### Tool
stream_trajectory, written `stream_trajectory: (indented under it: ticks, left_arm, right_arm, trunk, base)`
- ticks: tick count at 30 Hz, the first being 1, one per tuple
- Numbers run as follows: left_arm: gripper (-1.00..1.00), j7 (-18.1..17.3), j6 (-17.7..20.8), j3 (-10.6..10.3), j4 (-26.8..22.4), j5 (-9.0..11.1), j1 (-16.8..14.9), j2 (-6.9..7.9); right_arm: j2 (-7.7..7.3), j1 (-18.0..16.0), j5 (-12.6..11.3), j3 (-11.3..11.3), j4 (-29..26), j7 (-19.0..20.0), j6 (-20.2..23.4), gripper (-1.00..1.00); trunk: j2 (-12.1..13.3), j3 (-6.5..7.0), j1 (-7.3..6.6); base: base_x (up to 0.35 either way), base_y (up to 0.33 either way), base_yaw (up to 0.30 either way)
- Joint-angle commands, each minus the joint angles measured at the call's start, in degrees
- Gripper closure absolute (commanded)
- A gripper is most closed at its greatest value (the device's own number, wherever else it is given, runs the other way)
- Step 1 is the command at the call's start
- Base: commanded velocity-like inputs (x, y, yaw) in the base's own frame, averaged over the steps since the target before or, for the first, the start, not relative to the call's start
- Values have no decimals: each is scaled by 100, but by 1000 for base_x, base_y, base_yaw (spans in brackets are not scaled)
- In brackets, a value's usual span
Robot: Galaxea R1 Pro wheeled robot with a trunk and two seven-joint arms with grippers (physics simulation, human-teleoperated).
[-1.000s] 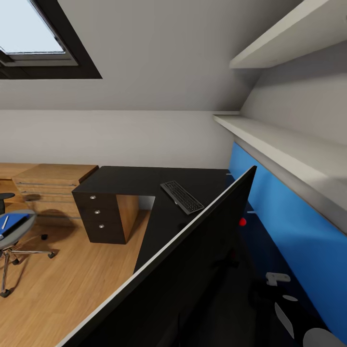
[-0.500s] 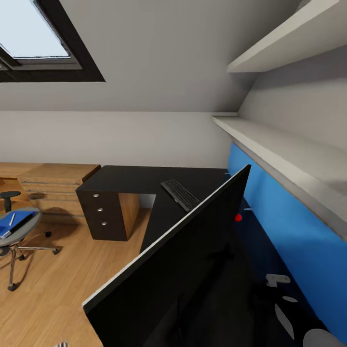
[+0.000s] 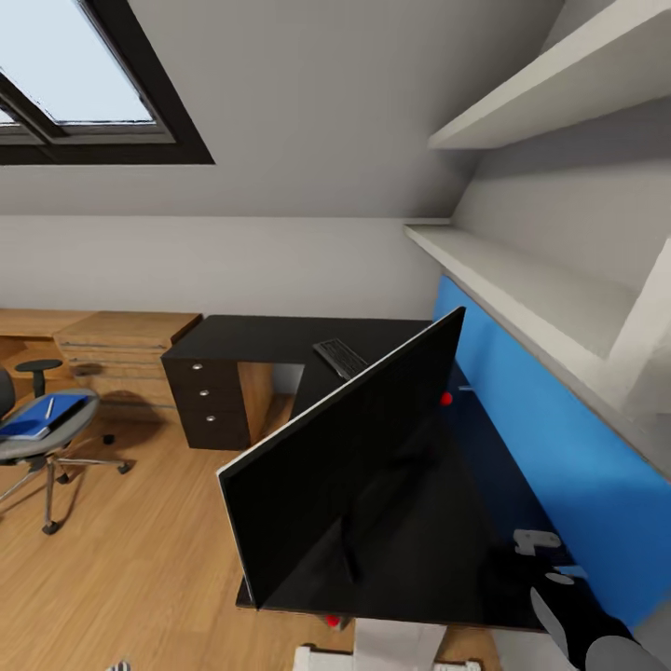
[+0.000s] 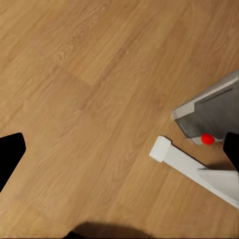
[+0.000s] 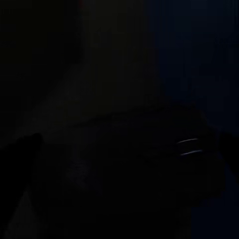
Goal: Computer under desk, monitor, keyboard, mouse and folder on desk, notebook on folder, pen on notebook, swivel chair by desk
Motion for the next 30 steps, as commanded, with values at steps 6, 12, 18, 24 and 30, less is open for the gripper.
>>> stream_trajectory:
  ticks: [6, 12, 18, 24, 30]
  left_arm:
    - [-100, -29, -4, 2, 0, 58, -1, 0]
    - [-100, -23, -1, -1, 5, 51, -1, -6]
    - [-100, -21, 4, -7, 12, 50, -1, -8]
    - [-100, -27, 15, -16, 17, 42, -1, -10]
    - [-100, -35, 25, -38, 17, 31, -1, -27]
  right_arm:
    - [16, -3, 10, -23, 2, 17, -10, 100]
    - [56, -3, 29, 1, 5, 4, -50, 100]
    - [236, -3, 47, 3, 30, 3, -129, 100]
    - [500, 5, 150, 3, 72, -4, -223, 100]
    - [964, 17, 296, -1, 540, -18, -398, 100]
  trunk:
    - [236, 101, -135]
    - [477, 209, -266]
    - [717, 316, -398]
    - [958, 424, -530]
    - [998, 442, -552]
  base:
    - [-338, 0, 0]
    - [-338, 0, 0]
    - [-338, 0, 0]
    - [-338, 0, 0]
    - [-132, 0, 0]
